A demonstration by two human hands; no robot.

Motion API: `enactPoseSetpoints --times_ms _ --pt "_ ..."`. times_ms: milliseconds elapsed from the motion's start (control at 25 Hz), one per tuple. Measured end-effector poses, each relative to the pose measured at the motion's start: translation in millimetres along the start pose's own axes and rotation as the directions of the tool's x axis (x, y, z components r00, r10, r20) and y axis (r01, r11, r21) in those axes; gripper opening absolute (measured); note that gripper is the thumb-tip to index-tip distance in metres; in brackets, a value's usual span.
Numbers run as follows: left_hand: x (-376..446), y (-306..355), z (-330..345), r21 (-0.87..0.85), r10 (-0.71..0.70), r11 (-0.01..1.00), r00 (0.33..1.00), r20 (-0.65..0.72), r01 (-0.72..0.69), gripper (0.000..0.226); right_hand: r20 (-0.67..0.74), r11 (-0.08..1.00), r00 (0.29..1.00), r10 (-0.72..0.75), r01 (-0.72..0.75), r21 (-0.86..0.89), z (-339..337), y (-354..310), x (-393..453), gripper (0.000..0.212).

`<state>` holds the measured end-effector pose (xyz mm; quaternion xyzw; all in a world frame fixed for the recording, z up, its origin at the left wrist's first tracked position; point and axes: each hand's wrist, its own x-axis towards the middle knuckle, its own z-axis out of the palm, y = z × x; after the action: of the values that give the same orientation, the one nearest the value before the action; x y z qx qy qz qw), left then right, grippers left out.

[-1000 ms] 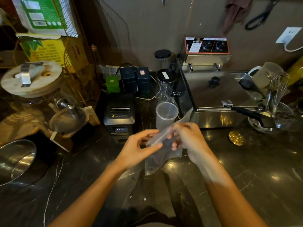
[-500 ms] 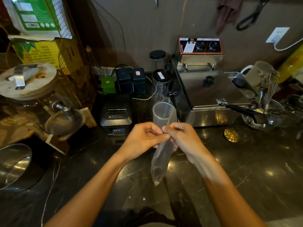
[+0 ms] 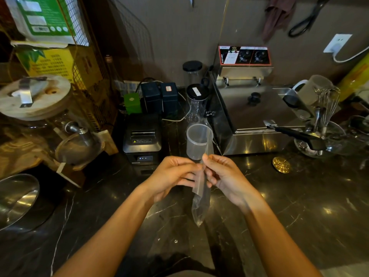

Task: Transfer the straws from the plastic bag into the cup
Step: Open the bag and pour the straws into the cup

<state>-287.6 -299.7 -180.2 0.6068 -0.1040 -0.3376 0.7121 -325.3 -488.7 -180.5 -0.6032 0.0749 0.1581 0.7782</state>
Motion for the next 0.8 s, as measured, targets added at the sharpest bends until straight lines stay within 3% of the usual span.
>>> enactPoseSetpoints --times_ms 240,520,680,800 --pt "0.6 -2.3 6.4 0.073 0.040 0.997 0.987 -0.154 -0.029 0.017 0.010 0.996 1.000 0.000 0.000 -0.089 1.7 -5.3 -1.1 0.022" --pt "2.6 13.9 6.2 0.297 0.071 0.954 0.994 -0.082 -0.044 0.013 -0.093 0.980 0.993 -0.077 0.058 -0.193 10.0 -13.8 -5.7 0.025" --pt "4.4 9.3 10.8 0.272 0.146 0.958 0.968 -0.206 -0.086 0.012 -0.117 0.965 0.991 -0.063 0.030 -0.262 11.6 -15.0 -10.0 0.023" --pt "4.8 5.2 16.1 0.240 0.120 0.968 0.969 -0.215 -0.067 0.015 -0.116 0.943 0.992 -0.043 0.002 -0.334 11.7 -16.7 -11.4 0.022"
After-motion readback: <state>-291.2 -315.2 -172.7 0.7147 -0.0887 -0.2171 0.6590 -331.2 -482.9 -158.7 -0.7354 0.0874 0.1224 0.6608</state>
